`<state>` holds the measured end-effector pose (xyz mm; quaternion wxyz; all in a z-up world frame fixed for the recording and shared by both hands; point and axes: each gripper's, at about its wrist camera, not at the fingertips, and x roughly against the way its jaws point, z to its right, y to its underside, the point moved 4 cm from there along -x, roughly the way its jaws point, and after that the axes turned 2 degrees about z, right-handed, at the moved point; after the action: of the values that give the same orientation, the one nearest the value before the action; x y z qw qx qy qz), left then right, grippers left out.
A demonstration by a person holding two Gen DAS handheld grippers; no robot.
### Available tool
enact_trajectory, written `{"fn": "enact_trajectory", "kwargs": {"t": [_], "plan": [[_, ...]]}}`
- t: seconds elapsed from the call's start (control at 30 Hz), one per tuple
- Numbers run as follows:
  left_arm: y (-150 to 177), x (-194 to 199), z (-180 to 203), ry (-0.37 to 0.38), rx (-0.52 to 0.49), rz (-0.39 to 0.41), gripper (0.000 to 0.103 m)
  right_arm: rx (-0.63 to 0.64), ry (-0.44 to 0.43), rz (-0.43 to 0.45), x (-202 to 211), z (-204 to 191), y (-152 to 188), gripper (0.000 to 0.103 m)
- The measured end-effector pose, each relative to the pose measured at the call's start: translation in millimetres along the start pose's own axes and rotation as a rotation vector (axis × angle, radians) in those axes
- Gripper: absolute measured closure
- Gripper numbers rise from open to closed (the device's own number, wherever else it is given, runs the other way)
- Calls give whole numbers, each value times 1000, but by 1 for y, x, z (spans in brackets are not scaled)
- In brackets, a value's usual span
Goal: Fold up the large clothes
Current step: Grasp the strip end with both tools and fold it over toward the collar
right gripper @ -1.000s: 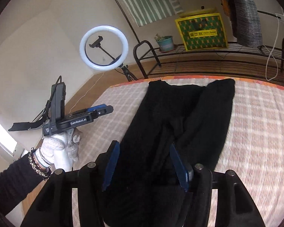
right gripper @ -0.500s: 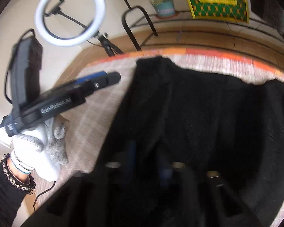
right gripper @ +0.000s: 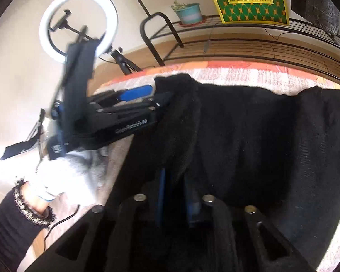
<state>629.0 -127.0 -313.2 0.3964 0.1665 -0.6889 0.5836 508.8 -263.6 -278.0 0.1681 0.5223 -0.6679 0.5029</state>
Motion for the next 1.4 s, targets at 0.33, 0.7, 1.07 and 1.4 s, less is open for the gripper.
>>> {"fn": "enact_trajectory", "kwargs": {"t": [0.33, 0.7, 1.07, 1.4], "plan": [[-5, 13, -39, 173, 255, 3, 51, -169, 94, 251, 125, 117, 0, 60], [-14, -12, -7, 140, 196, -31, 51, -286, 117, 212, 74, 196, -47, 63], [-20, 1, 14, 178, 187, -3, 95, -212, 36, 207, 65, 159, -62, 99], [-24, 89, 32, 237, 136, 81, 95, -109, -13, 266, 137, 98, -51, 100]]}}
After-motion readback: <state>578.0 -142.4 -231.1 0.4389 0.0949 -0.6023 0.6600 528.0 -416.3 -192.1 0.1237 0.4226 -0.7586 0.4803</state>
